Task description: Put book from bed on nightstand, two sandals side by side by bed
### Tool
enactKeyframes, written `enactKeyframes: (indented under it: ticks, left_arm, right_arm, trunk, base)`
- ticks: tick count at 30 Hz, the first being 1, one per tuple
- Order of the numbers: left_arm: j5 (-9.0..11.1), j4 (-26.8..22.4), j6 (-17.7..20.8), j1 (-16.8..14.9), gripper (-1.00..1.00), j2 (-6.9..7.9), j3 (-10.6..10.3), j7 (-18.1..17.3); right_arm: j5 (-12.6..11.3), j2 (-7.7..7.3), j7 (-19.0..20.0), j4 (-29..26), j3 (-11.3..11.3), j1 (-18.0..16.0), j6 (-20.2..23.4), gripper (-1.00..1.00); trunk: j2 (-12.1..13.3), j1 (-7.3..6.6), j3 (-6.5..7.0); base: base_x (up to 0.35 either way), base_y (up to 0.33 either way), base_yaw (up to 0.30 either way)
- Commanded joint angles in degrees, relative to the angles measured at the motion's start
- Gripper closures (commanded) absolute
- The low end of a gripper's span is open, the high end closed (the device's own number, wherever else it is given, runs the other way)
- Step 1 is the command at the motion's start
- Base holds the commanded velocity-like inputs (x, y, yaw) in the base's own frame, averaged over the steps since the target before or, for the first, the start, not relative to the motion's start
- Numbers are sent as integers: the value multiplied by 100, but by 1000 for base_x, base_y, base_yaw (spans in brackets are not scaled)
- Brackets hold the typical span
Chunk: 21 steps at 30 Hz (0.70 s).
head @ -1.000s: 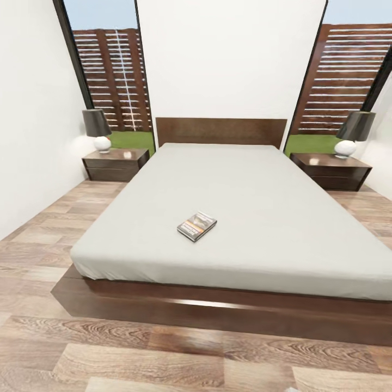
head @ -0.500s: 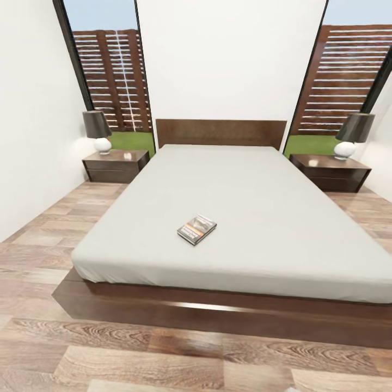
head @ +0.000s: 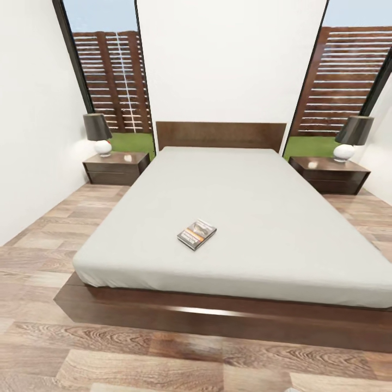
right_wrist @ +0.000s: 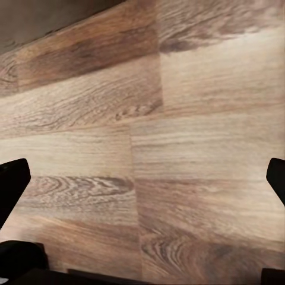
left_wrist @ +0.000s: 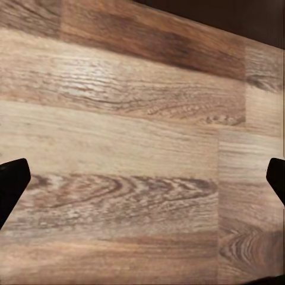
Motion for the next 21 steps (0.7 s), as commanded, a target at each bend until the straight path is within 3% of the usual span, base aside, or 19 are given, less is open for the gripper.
enactKeyframes:
  ticks: [1,21]
  left_arm:
    - [-62,4,-32,-5,-100,-4,46,-26]
    - [-62,4,-32,-5,-100,-6,46,-19]
  right_arm:
    - [60,-2,10,2,-40,-2,-26,-100]
    - [55,-8,-3,2,-43,-2,-26,-100]
  trunk:
    - [40,-24,14]
    - [842,-463,373]
  base:
    - [0,0,0]
    - [0,0,0]
